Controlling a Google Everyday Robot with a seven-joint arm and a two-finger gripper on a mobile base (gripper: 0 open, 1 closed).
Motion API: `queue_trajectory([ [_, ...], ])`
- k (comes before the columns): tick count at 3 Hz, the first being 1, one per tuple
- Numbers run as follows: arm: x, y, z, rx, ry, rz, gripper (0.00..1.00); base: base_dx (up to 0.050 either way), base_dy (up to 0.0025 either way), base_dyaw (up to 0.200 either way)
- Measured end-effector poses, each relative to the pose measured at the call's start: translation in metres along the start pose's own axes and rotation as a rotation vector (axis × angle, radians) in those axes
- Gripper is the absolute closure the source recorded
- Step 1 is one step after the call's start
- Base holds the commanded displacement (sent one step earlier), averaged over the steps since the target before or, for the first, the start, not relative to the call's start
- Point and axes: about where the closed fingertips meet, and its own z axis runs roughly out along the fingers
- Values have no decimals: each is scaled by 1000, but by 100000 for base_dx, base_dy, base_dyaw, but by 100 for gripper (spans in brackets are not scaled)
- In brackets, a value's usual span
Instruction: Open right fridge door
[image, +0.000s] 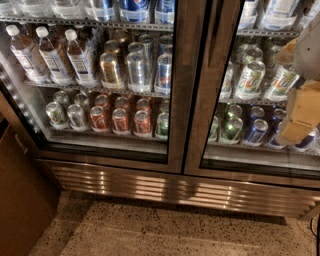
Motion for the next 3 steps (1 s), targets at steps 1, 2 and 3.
queue_trajectory([
  [1, 0, 0, 0, 0, 0, 0, 0, 0, 0, 0],
  [2, -10, 3, 1, -13, -26, -26, 0, 0, 0, 0],
  [3, -33, 13, 3, -21, -35, -87, 0, 0, 0, 0],
])
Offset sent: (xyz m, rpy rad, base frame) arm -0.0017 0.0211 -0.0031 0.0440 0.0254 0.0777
